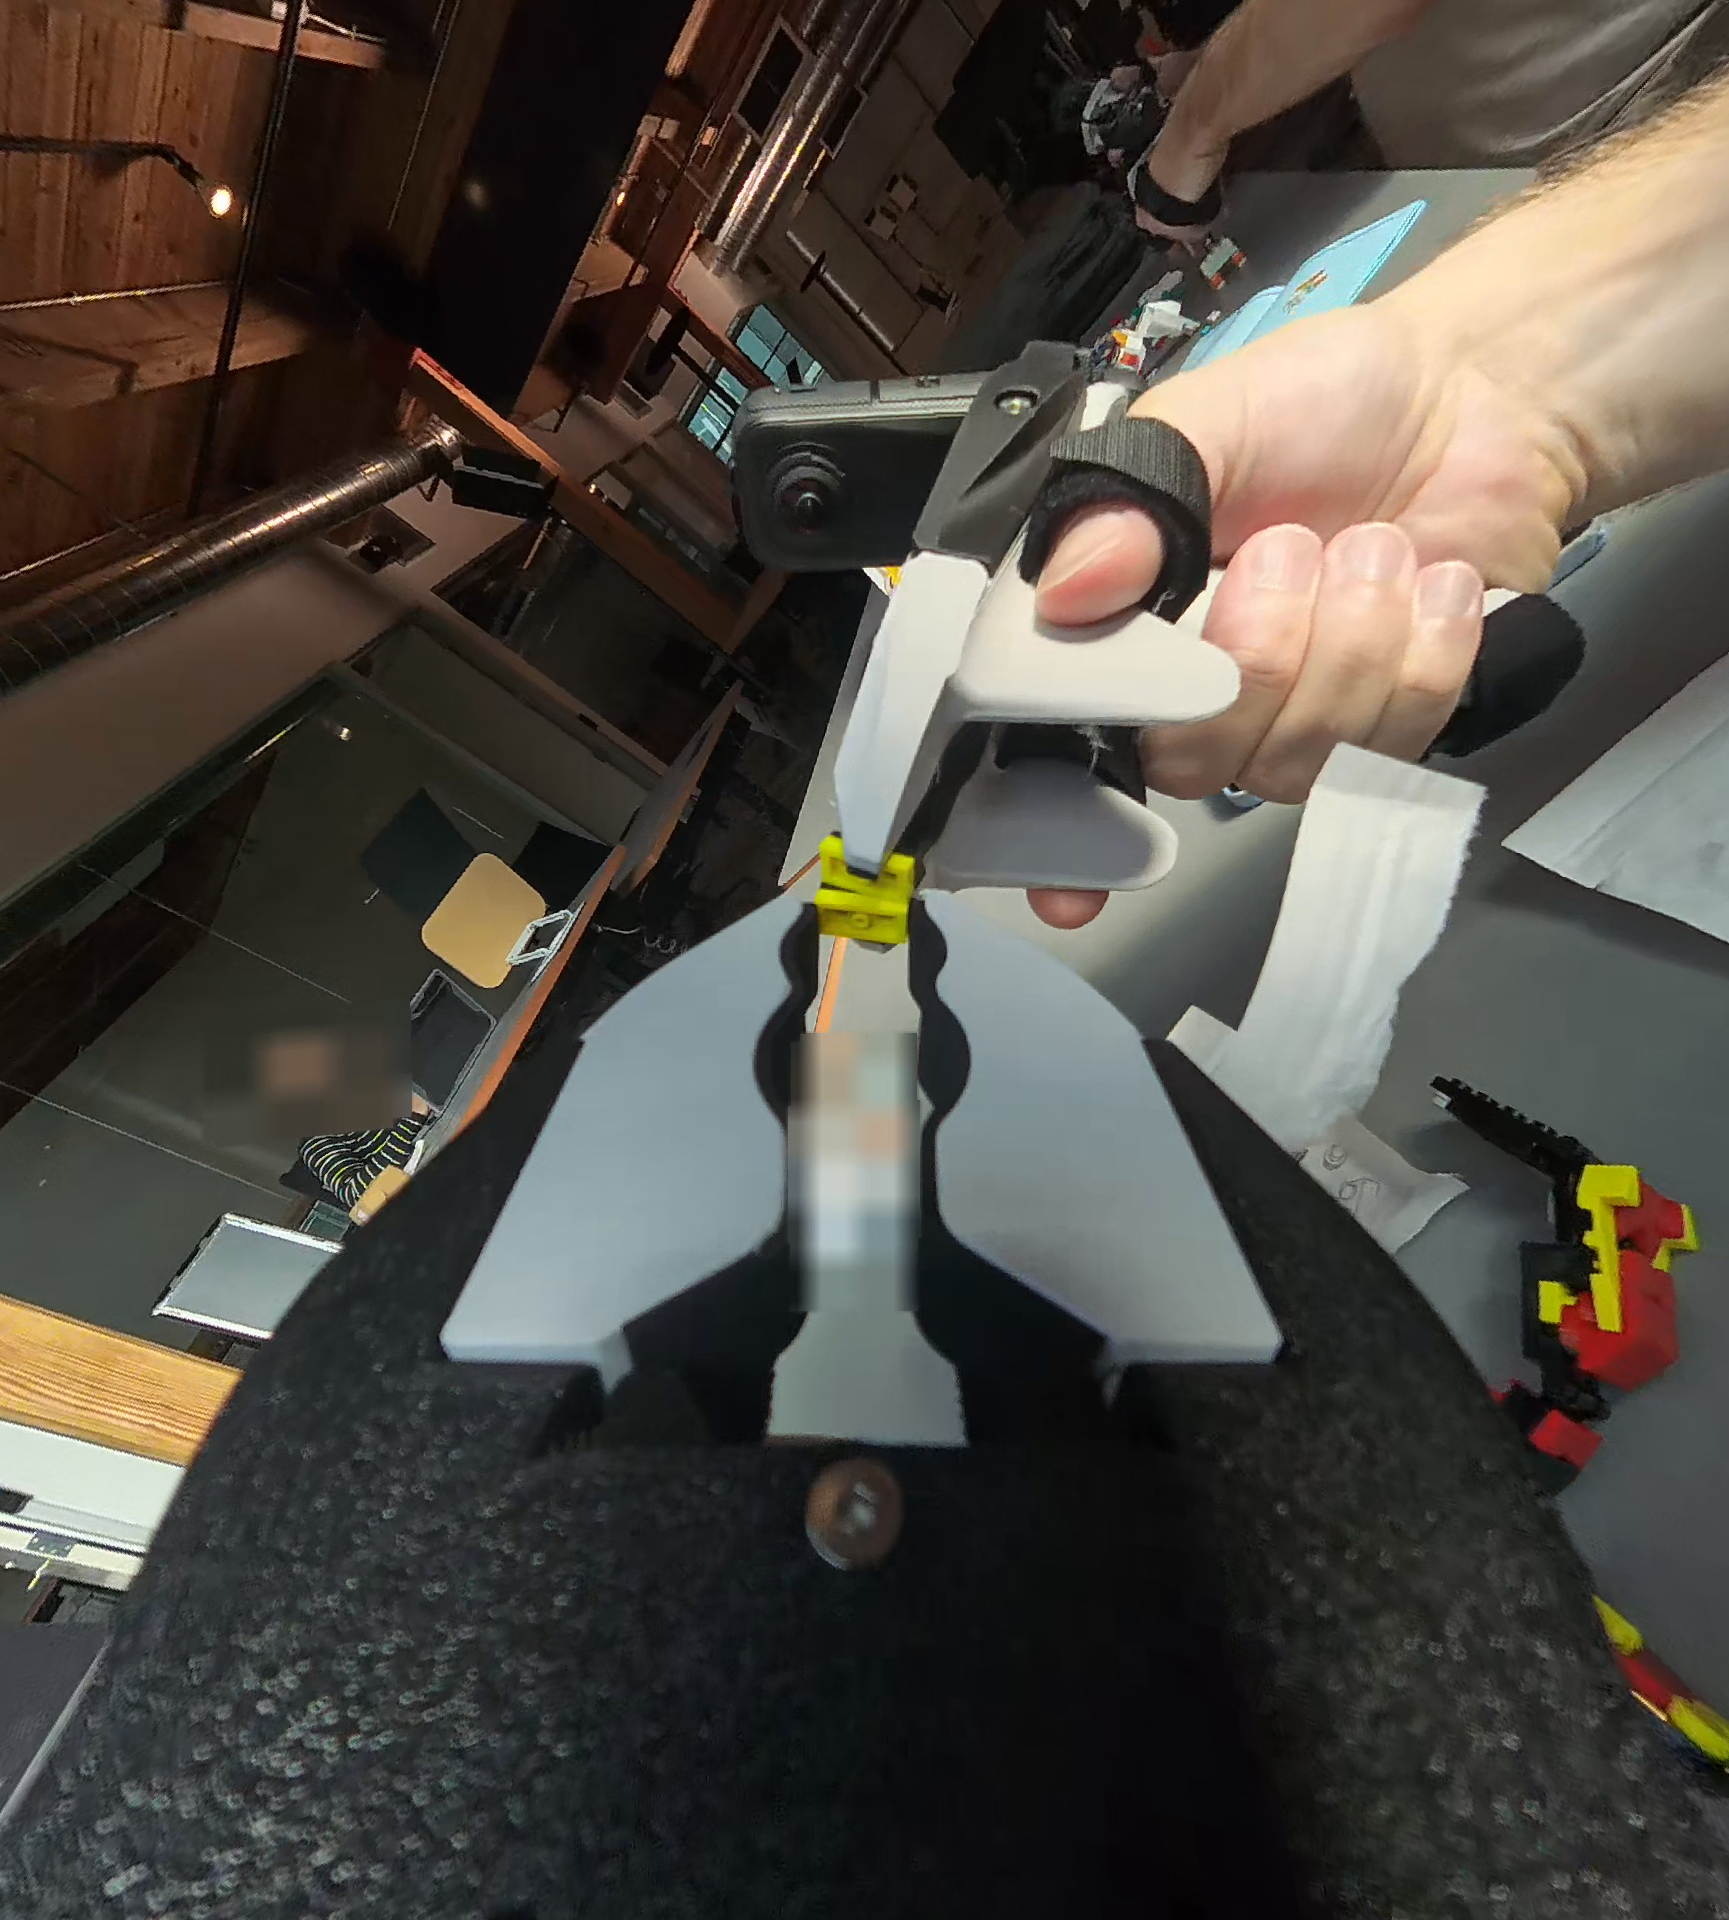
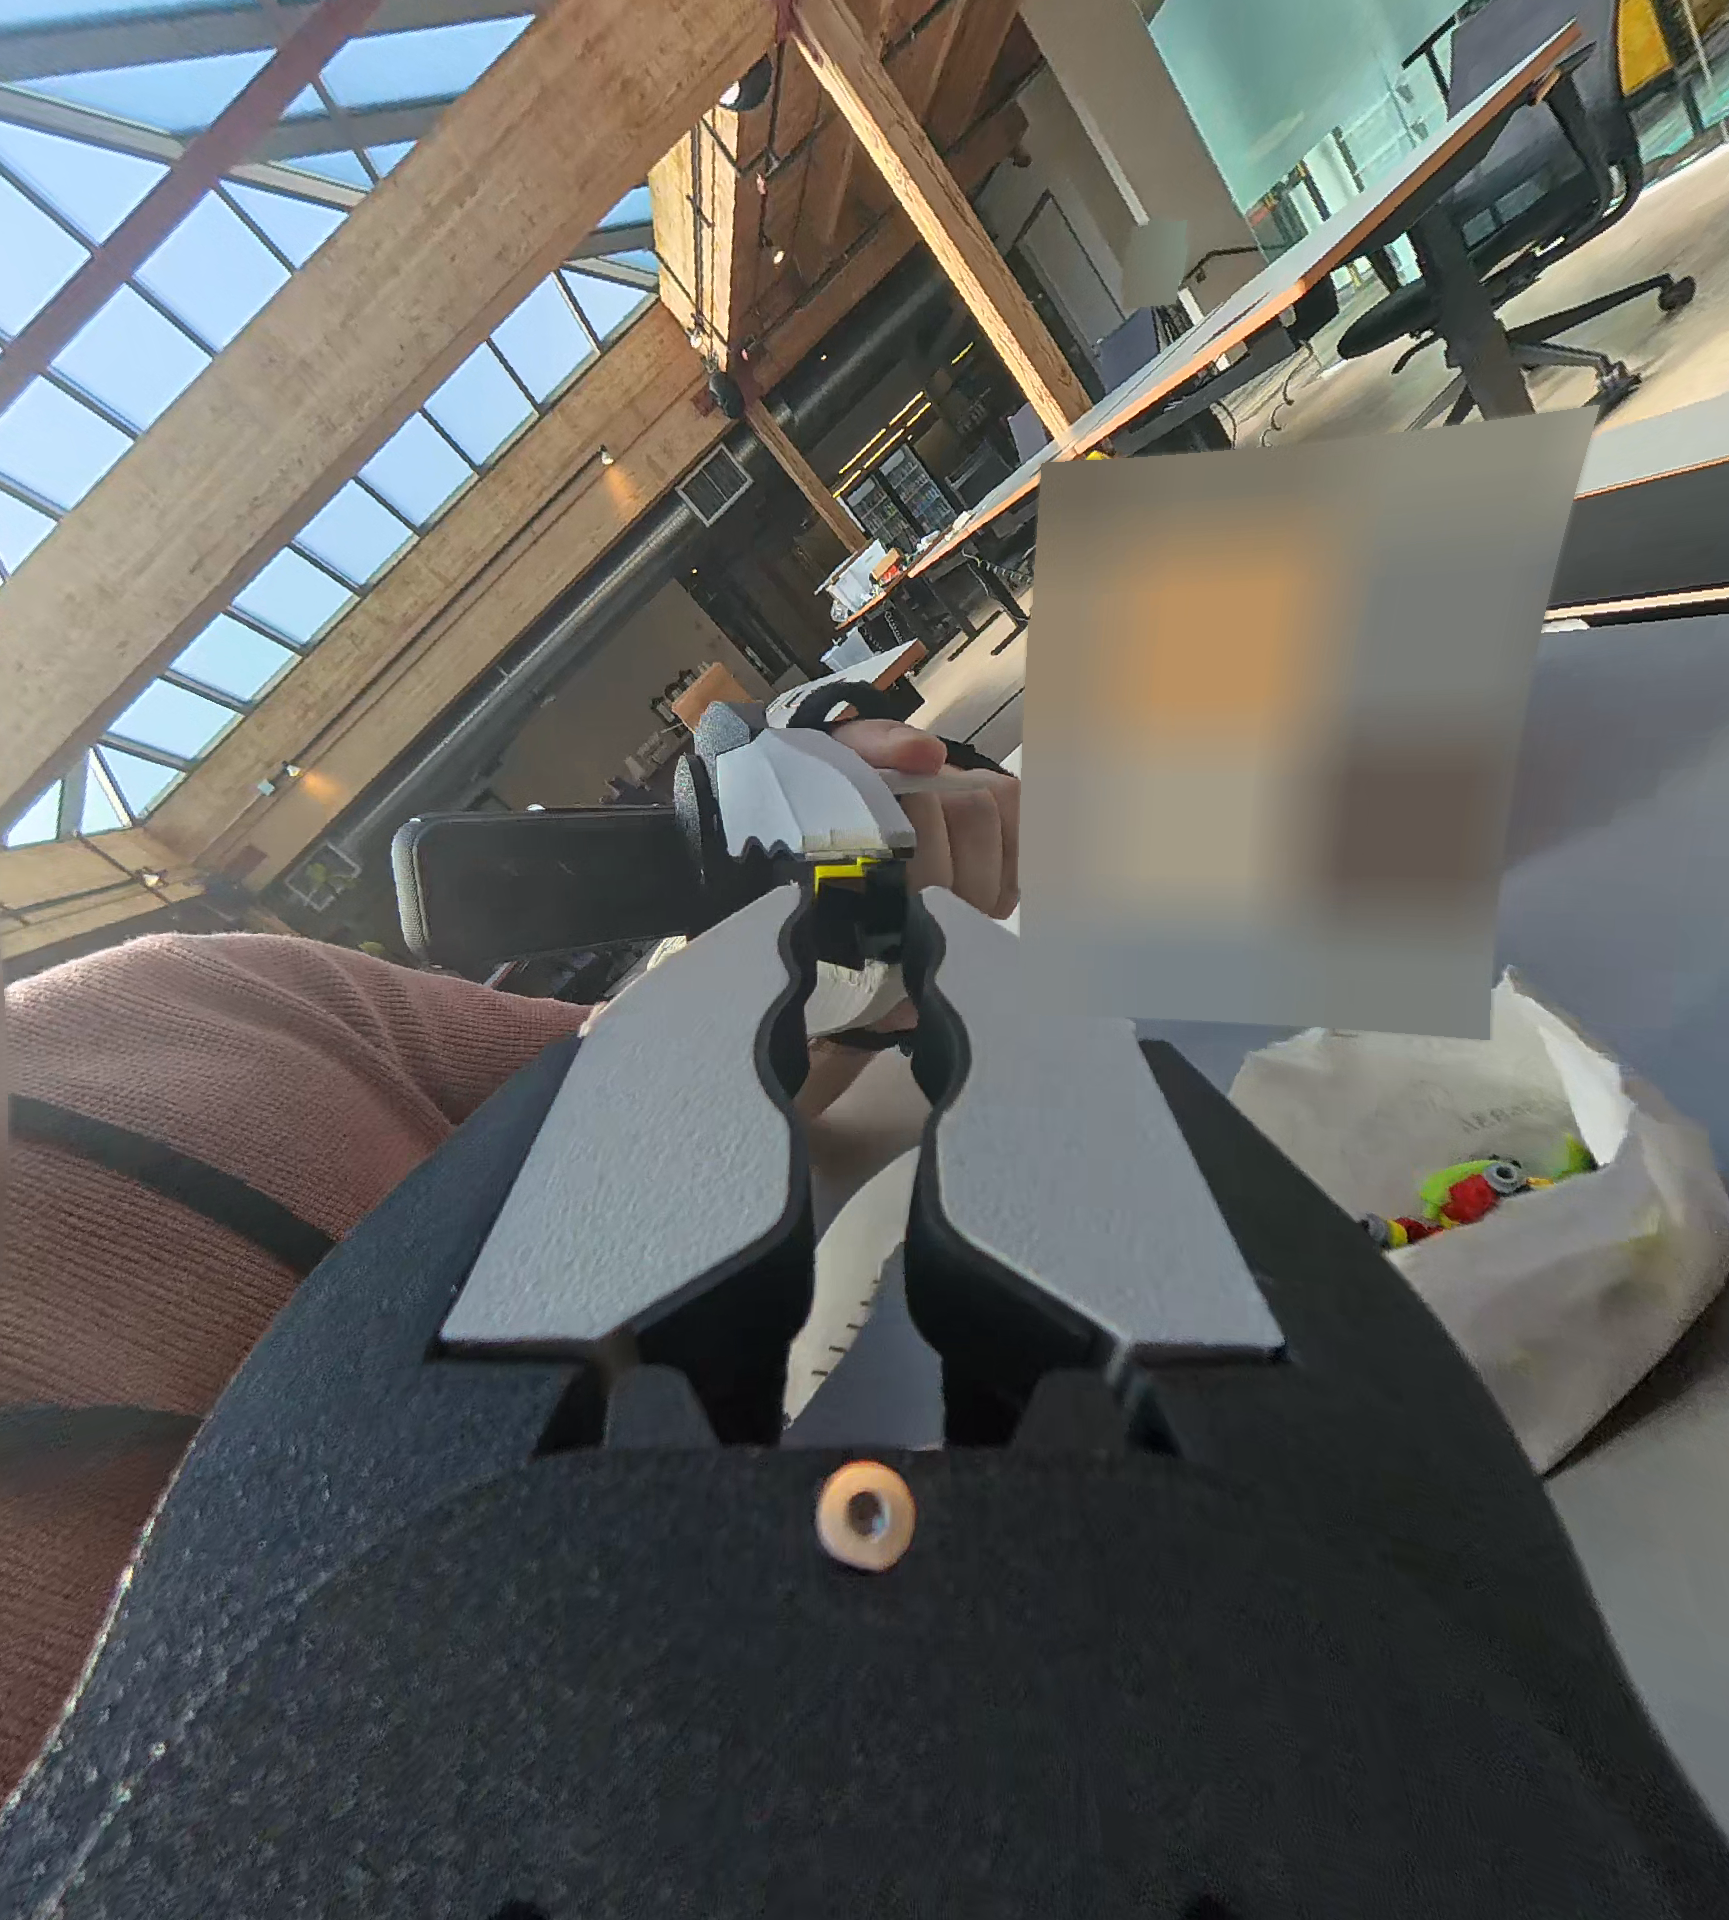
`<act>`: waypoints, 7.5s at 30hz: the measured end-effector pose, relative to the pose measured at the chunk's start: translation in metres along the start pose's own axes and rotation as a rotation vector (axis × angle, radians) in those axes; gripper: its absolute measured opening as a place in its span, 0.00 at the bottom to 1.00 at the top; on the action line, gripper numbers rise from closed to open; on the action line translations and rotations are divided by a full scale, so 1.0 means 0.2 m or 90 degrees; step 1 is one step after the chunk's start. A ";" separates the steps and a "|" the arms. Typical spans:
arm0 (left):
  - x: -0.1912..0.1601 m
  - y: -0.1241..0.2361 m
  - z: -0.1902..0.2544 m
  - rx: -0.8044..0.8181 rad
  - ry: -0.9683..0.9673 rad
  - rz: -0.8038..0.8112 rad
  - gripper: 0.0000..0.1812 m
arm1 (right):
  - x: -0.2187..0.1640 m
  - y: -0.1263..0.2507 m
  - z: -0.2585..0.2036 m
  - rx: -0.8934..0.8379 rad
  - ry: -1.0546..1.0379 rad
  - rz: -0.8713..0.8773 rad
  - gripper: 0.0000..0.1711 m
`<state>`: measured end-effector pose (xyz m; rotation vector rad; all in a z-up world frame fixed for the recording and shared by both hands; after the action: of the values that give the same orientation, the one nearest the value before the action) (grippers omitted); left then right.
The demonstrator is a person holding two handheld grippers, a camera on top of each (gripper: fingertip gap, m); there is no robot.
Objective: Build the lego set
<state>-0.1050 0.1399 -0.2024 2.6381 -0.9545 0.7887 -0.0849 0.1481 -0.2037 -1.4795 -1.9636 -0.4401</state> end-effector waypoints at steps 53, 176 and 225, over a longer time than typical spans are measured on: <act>-0.11 0.01 0.00 -0.010 0.073 0.077 0.09 | 0.02 -0.03 0.11 0.000 -0.026 -0.011 0.03; -0.55 -0.02 0.46 -0.419 0.411 -0.183 0.10 | -0.19 0.03 0.53 -0.445 0.331 -0.643 0.05; -0.55 0.02 0.35 -0.367 0.383 -0.178 0.16 | -0.03 0.31 0.28 -0.519 0.418 -0.440 0.07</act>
<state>-0.1500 0.1682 -0.3212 1.8221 -0.5223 0.9713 -0.0415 0.1972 -0.2559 -0.7851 -1.7294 -1.9250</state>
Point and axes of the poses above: each gripper's, where its closed fingertips meet, y back along the fingers, x out of its top, z = x × y across the jaws, the point moved 2 cm from there along y, back along the fingers, and after that the axes turned 7 degrees about -y, right-handed, at the moved point
